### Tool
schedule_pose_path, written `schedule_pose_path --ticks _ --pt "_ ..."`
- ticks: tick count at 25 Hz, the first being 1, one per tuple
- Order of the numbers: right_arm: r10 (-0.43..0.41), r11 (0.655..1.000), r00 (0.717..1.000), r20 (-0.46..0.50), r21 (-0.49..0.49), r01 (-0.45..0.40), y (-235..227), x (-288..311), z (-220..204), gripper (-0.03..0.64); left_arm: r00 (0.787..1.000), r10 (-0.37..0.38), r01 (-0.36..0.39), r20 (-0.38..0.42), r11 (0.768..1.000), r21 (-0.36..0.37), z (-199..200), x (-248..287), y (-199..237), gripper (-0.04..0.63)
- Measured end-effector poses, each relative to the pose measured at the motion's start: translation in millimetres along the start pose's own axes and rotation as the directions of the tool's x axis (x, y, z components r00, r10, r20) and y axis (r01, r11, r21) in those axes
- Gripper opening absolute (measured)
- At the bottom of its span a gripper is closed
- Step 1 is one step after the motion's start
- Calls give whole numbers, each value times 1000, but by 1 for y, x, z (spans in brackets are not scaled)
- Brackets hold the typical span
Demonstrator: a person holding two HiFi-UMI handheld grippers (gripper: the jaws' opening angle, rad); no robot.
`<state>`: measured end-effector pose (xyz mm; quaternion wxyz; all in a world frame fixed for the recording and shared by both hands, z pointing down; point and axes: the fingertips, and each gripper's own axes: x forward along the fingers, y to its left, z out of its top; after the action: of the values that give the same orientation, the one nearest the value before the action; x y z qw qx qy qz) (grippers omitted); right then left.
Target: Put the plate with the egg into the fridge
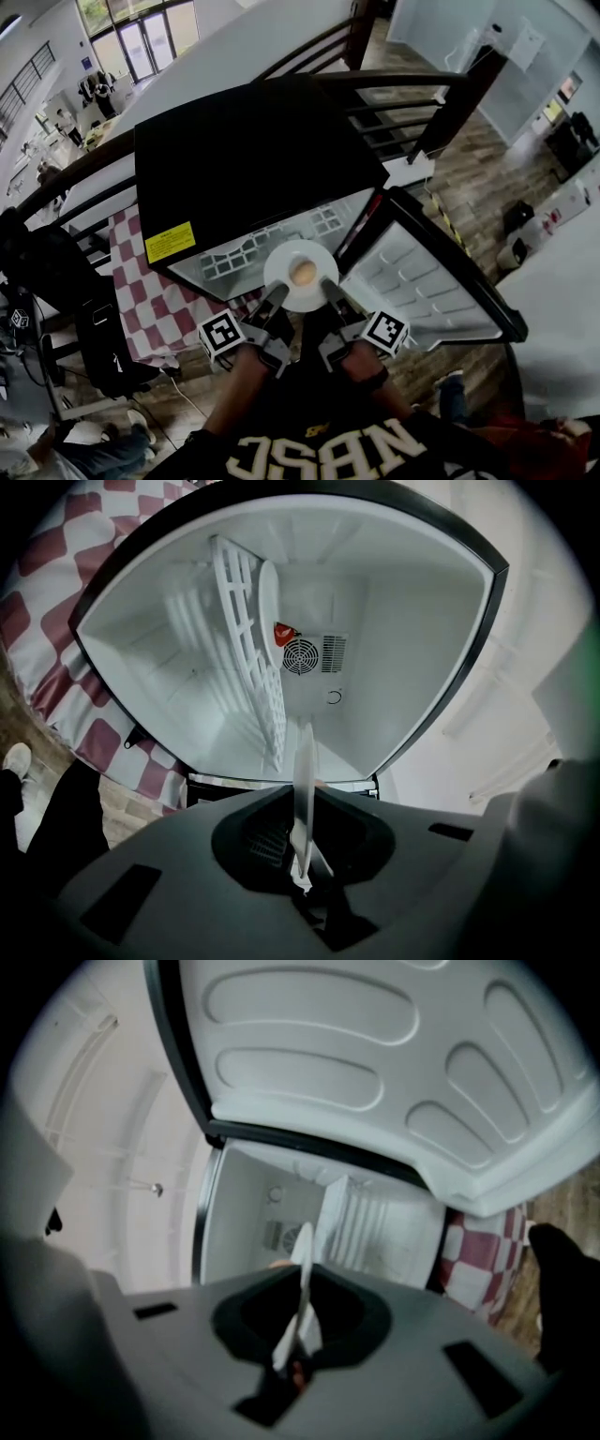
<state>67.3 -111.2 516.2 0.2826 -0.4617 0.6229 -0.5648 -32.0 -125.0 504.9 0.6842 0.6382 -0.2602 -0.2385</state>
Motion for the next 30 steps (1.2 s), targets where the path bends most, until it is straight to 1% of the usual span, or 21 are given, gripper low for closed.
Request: schedule_pose_path --ticks 3,7,11,14,18,21,25,28,30 --pt "5 1000 1000 -1 0 -5 -3 7 8 32 1000 1 -1 16 1000 -3 5 11 1 51" --pt "-25 1000 1000 -12 -9 24 -10 17 15 32 999 16 -14 48 999 -34 11 21 8 51" --pt "-48 999 999 -20 -6 48 -15 33 17 32 994 46 -40 97 997 -65 25 27 20 51" --pt "-61 998 998 -26 0 61 -18 42 18 32 990 70 -61 120 996 -71 32 32 27 51" --pt "-73 997 997 -37 14 74 -24 51 21 32 988 88 -79 127 994 -79 38 39 31 51" --pt "-29 1000 999 -36 1 29 -20 61 26 32 987 96 -84 130 992 -92 42 45 33 49" --pt "-20 1000 999 -36 7 21 -22 70 32 32 984 126 -117 124 991 -71 48 50 44 44" --pt "-24 1000 999 -42 15 24 -25 76 33 32 983 127 -117 128 990 -84 50 54 42 44" --pt "-40 999 998 -47 18 41 -27 78 34 32 982 131 -119 136 989 -90 52 55 43 44"
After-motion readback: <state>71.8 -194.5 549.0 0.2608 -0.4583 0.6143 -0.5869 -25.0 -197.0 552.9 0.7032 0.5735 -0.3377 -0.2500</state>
